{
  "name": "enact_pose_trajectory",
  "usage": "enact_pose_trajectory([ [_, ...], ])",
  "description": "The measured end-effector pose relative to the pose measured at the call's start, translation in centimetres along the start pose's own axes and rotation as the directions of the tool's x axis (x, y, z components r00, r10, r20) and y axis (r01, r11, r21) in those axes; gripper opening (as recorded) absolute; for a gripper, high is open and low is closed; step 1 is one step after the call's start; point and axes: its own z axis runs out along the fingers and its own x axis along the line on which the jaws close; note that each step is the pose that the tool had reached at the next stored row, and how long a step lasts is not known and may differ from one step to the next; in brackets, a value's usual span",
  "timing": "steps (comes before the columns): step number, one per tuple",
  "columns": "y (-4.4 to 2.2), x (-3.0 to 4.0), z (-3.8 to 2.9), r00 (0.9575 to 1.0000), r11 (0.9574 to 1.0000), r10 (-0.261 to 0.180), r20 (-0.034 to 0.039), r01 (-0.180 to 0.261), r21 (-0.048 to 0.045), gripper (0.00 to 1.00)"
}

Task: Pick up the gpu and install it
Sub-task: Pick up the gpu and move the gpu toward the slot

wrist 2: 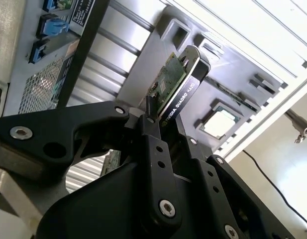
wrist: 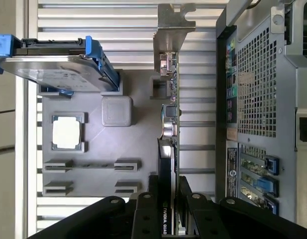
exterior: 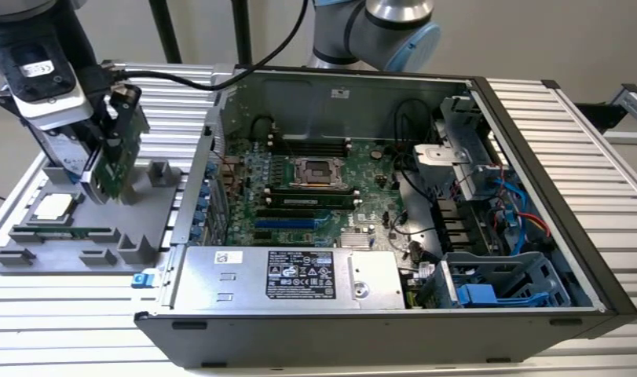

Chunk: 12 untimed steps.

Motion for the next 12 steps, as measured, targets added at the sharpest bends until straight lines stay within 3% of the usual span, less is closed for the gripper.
enact_pose_trajectory([
  [12, 0.07, -0.01, -1.03, 1.0, 1.0, 0.0, 0.0, 0.0, 0.0, 0.0],
])
